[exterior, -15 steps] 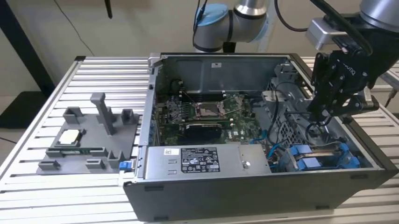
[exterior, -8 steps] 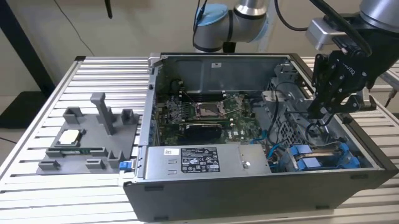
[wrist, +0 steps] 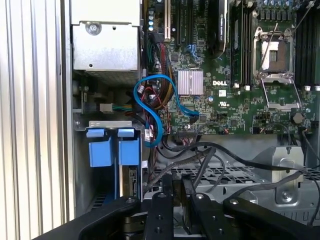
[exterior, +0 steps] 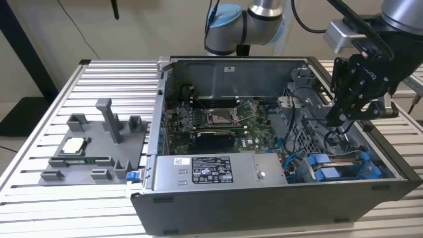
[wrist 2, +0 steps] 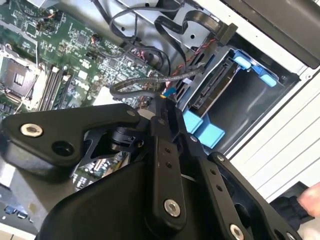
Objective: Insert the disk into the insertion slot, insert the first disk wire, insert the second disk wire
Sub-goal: 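Insert the first disk wire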
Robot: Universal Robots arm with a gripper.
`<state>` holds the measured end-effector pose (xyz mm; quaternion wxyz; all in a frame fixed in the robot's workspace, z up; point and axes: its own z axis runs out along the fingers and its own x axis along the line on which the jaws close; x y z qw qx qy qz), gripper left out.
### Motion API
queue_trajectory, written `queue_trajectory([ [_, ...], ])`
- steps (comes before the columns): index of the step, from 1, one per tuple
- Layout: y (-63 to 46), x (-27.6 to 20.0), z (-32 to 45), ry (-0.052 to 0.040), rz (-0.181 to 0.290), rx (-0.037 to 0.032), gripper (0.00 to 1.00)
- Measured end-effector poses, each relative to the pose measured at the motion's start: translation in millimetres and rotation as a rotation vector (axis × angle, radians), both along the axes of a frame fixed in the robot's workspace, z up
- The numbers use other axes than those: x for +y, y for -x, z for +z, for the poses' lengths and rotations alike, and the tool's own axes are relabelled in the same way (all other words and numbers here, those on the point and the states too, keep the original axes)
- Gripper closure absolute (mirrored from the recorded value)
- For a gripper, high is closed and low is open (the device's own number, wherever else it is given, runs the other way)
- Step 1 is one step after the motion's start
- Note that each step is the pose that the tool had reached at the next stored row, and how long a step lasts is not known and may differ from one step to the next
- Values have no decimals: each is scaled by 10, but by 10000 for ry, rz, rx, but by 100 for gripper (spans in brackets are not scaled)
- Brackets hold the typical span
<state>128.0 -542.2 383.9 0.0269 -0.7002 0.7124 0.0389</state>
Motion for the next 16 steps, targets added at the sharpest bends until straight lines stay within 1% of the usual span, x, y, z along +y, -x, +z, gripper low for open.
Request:
queue_trajectory([
  [4,-1,-7,-10,137,-1,-1,81],
  [9,-5,-41,-28,337,-1,0,81],
  [12,-7,-68,-46,418,-1,0,81],
  [16,-10,-99,-74,493,2,-1,81],
])
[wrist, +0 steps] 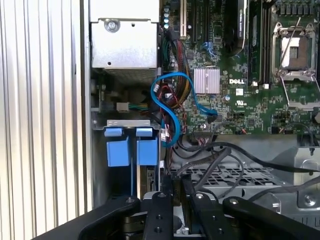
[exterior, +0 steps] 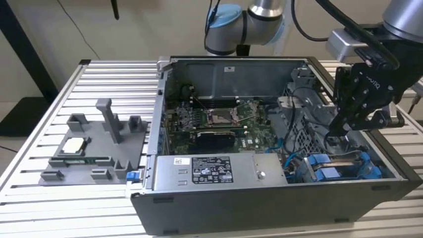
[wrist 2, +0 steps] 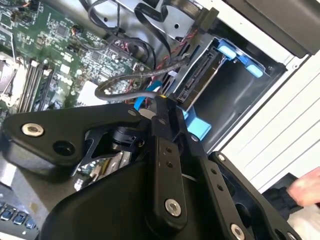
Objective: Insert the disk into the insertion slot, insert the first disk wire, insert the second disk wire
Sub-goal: 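Insert the first disk wire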
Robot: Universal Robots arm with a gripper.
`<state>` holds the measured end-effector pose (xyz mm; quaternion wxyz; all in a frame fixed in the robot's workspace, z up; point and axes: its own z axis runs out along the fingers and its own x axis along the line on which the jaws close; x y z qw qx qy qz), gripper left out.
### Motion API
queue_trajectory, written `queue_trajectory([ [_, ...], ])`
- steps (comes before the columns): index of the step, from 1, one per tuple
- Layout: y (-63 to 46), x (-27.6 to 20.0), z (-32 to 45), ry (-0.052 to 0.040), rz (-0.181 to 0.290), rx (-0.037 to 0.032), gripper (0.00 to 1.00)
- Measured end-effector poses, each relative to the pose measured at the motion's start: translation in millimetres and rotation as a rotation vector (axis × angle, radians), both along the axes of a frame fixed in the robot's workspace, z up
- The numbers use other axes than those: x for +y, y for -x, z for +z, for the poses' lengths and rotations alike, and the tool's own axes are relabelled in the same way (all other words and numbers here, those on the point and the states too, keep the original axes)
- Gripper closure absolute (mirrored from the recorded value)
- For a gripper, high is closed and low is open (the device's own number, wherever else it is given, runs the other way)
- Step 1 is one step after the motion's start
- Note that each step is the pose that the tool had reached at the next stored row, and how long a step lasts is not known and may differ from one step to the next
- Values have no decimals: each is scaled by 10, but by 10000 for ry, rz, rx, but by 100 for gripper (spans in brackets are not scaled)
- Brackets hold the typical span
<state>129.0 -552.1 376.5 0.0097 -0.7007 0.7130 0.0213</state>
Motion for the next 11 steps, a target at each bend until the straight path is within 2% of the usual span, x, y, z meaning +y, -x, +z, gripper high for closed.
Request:
queue_trajectory([
  [4,-8,-26,-31,56,6,0,81],
  [11,-37,-65,-80,68,38,-1,81],
])
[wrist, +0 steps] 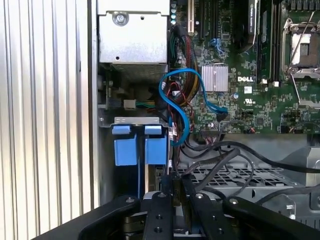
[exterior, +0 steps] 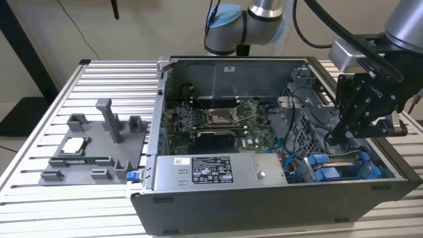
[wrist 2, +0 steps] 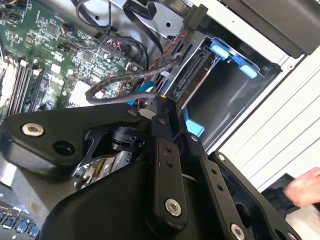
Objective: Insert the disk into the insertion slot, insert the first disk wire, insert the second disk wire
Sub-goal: 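Insert the first disk wire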
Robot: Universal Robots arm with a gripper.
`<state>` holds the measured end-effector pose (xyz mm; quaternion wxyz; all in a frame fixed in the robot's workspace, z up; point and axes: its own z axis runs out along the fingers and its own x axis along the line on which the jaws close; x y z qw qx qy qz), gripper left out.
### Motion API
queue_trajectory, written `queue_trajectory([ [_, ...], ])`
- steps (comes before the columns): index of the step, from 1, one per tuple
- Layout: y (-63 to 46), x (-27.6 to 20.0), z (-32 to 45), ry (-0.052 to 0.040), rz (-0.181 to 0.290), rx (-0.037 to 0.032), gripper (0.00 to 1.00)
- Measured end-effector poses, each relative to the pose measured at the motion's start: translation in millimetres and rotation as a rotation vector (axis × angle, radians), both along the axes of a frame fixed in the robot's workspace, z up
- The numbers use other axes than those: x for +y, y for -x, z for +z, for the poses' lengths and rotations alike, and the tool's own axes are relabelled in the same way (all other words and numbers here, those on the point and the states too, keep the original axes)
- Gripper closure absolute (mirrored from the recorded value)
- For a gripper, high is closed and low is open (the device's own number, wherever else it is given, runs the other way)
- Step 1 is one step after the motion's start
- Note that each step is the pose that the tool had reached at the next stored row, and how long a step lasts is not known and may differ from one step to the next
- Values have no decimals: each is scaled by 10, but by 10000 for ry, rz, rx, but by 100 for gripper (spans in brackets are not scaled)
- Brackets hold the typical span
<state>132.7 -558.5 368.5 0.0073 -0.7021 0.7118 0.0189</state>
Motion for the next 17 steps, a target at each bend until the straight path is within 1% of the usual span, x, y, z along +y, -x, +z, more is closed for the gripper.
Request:
queue_trajectory([
  [3,-14,-7,-14,1,11,0,81],
  [9,-20,-8,-17,1,13,0,81],
  [17,-44,-13,-43,43,13,0,81],
])
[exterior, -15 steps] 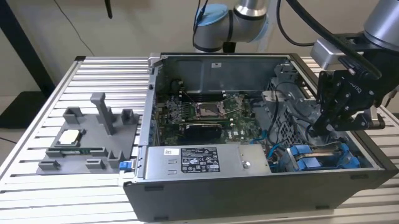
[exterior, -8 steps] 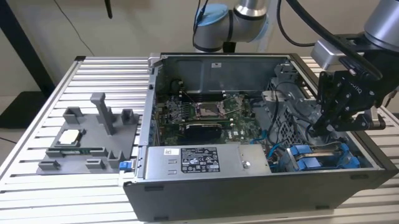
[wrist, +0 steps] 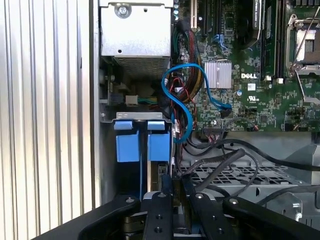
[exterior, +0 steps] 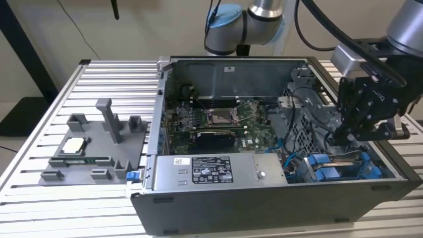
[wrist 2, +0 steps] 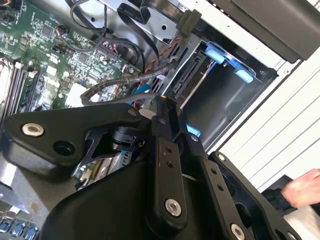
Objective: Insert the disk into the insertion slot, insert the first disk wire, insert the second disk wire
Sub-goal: 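Insert the first disk wire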
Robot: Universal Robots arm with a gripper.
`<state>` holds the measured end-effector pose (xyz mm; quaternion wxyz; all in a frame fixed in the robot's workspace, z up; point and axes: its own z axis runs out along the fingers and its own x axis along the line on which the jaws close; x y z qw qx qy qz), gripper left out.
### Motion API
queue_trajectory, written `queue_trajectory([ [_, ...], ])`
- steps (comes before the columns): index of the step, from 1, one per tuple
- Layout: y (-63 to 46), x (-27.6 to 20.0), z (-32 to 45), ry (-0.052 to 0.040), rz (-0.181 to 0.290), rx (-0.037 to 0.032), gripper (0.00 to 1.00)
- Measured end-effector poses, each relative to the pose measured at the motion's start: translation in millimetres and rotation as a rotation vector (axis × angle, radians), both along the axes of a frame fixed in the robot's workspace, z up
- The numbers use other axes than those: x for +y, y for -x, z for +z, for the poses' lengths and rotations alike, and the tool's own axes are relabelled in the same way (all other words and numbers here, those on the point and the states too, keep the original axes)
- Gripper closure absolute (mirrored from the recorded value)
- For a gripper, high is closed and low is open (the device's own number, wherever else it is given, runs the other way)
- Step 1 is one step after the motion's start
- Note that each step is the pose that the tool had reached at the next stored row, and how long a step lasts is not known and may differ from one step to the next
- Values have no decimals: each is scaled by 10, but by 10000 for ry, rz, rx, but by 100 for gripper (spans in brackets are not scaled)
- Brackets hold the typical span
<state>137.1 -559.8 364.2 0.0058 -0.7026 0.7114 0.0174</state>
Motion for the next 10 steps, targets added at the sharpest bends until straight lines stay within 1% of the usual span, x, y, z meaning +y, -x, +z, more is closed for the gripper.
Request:
queue_trajectory([
  [5,-15,-4,-24,15,-1,0,81],
  [10,-18,-5,-29,14,-1,0,81],
])
